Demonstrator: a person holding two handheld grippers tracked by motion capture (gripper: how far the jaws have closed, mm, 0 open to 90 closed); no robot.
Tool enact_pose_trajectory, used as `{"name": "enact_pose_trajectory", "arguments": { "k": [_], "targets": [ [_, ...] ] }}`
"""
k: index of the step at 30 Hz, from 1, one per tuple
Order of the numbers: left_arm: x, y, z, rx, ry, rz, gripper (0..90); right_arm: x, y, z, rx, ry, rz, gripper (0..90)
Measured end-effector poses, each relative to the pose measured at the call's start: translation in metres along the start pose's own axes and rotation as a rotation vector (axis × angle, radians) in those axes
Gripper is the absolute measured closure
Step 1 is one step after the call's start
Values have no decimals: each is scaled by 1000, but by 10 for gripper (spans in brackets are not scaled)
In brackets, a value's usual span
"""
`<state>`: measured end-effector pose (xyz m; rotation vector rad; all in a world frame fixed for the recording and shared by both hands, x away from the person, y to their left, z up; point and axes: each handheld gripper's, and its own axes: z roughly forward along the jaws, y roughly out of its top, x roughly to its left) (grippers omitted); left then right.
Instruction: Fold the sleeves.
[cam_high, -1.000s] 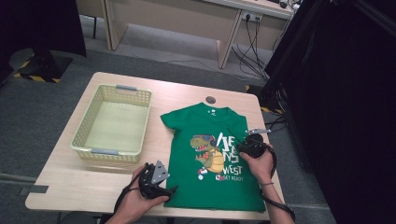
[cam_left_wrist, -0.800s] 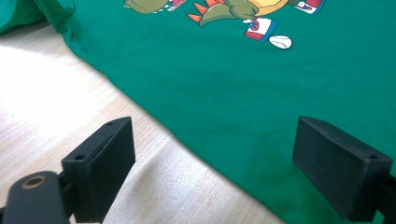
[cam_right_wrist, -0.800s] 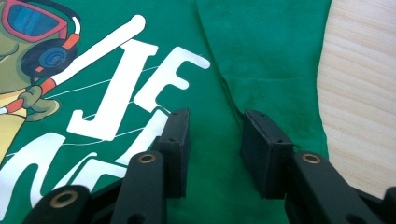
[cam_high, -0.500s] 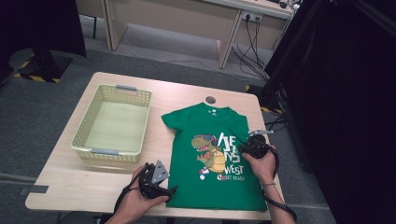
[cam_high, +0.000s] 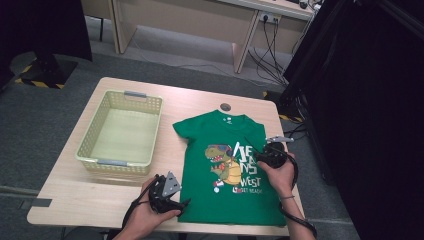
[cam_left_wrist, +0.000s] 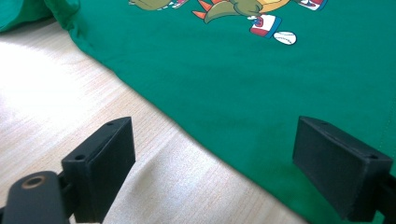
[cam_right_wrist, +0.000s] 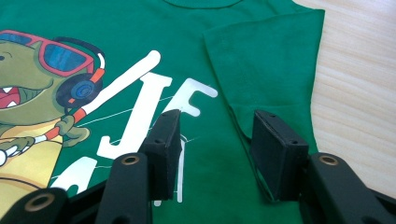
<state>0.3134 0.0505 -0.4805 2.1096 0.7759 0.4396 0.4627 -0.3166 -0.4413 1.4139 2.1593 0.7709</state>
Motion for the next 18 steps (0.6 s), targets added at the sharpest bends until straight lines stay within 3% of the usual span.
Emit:
{"name": "enact_pose_trajectory", "arguments": {
  "k": [9, 14, 18],
  "targets": [
    [2, 1, 0, -1, -2, -18, 125, 2, -7, 3, 14, 1, 6, 491],
    [1, 1, 2, 3, 4, -9, 127, 1, -8, 1, 10, 5, 13, 489],
    [1, 0, 0, 5, 5, -12, 128, 4, -4, 2, 11, 9, -5, 484]
  ]
}}
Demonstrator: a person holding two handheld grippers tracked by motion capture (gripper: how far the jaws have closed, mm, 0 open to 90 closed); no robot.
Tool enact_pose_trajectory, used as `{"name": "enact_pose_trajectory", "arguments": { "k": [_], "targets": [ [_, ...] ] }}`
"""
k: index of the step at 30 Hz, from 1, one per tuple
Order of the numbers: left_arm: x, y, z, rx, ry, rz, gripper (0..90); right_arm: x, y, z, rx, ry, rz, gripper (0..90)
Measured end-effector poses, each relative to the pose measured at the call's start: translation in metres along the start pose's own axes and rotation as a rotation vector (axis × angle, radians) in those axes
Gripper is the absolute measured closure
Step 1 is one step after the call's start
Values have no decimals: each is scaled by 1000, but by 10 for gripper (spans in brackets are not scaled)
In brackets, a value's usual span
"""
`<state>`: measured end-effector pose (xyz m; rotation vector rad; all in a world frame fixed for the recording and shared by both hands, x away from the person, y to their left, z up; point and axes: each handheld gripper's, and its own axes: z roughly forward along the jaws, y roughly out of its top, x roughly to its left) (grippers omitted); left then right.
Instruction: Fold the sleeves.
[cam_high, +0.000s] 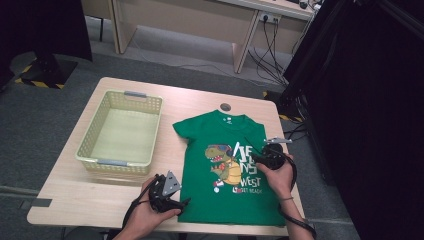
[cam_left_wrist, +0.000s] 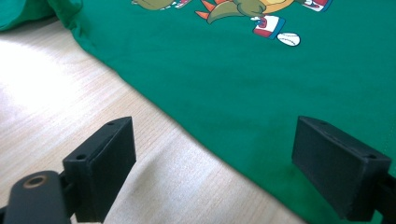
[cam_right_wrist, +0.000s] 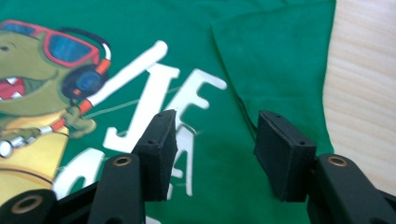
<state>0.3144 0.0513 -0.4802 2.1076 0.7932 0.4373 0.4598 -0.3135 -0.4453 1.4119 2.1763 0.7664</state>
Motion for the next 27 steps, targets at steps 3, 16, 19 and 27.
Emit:
{"name": "enact_pose_trajectory", "arguments": {
  "k": [3, 16, 19, 27],
  "targets": [
    [0, -1, -1, -12, 2, -7, 128, 6, 7, 0, -5, 8, -12, 479],
    [-2, 0, -1, -9, -2, 10, 131, 52, 55, 11, -18, 71, -113, 475],
    [-2, 0, -1, -8, -2, 10, 131, 62, 64, 18, -11, 86, -132, 474],
    [-1, 0, -1, -7, -4, 7, 130, 81, 81, 34, 10, 106, -166, 470]
  ]
}}
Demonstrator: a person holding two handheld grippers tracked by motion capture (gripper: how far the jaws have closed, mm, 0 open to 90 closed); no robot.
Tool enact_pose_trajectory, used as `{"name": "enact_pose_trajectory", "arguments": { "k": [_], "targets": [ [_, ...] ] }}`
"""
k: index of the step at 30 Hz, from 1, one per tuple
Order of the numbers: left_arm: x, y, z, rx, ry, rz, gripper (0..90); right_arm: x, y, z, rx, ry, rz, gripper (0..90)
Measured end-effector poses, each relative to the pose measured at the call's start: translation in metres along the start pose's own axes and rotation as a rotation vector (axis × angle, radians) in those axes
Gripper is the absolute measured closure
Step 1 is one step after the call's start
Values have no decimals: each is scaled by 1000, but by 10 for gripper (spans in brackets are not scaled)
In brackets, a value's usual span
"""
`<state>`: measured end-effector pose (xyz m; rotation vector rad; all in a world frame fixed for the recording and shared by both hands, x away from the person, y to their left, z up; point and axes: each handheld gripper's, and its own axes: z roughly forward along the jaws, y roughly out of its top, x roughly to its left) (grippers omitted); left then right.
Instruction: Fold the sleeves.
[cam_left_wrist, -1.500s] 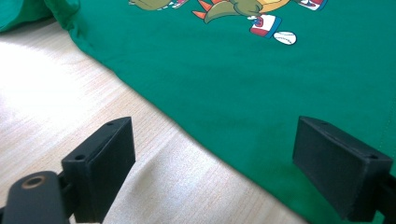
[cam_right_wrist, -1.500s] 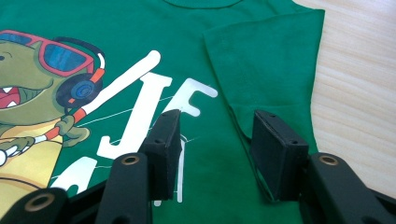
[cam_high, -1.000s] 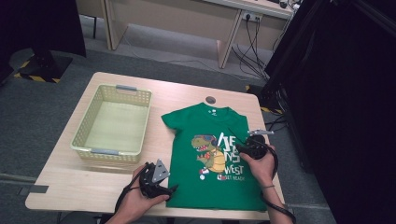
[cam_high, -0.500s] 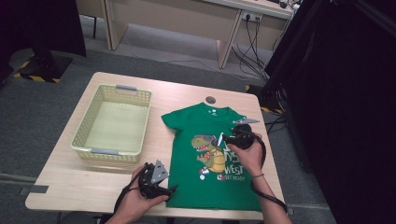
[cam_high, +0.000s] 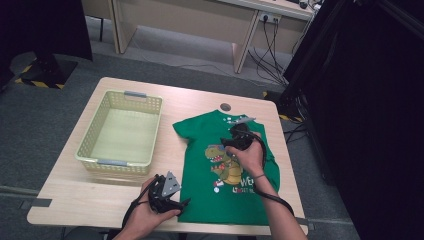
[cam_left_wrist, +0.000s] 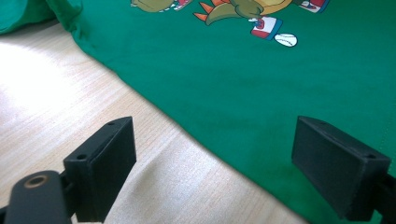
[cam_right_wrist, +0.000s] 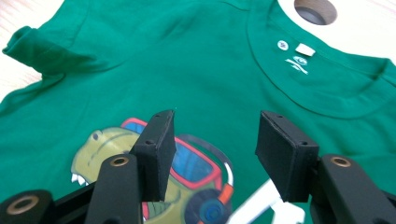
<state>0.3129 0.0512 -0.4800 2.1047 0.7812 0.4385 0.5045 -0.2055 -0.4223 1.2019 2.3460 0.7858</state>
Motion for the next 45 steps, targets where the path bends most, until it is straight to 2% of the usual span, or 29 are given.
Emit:
{"name": "enact_pose_trajectory", "arguments": {
  "k": [11, 31, 45],
  "targets": [
    [1, 0, 1, 4, 0, 1, 130, 10, 15, 16, 18, 21, -11, 460],
    [1, 0, 0, 4, -4, -3, 130, 37, 53, 35, 12, 64, -57, 453],
    [1, 0, 0, 1, -8, -5, 131, 59, 72, 56, 30, 97, -89, 450]
  ]
}}
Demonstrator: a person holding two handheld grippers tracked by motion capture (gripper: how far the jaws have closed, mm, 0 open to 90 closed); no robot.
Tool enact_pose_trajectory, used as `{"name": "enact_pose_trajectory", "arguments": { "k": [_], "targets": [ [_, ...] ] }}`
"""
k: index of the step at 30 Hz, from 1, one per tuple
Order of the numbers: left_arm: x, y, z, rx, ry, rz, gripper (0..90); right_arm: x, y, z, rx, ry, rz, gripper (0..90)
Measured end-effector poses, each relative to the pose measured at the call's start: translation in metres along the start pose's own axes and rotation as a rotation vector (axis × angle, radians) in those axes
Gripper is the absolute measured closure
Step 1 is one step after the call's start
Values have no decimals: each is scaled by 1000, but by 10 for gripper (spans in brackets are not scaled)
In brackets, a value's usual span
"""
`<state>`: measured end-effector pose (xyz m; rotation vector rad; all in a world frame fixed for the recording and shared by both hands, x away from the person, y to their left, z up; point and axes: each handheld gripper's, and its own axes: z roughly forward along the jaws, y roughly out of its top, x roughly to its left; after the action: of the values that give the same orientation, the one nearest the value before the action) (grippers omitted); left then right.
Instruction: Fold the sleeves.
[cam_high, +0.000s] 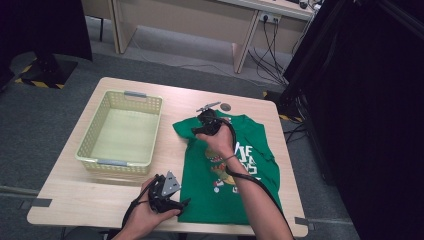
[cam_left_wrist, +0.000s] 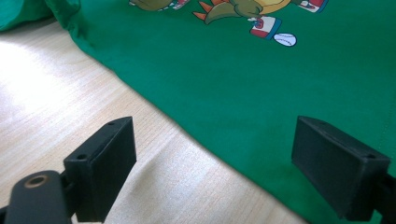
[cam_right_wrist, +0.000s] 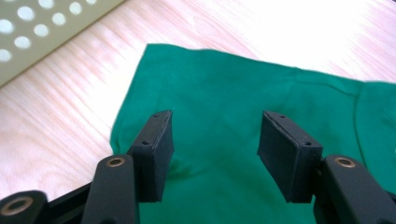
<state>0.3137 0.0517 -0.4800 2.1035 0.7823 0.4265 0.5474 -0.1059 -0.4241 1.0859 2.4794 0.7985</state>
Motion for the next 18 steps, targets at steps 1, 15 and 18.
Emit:
{"name": "enact_pose_trajectory", "arguments": {
  "k": [1, 15, 18],
  "targets": [
    [0, 0, 0, 0, 0, 1, 132, 1, 2, 2, 0, 7, 0, 450],
    [0, 0, 0, 0, -4, -1, 133, 19, 9, 30, 41, 60, -20, 434],
    [0, 0, 0, -1, -3, 0, 134, 20, 8, 33, 56, 68, -21, 421]
  ]
}}
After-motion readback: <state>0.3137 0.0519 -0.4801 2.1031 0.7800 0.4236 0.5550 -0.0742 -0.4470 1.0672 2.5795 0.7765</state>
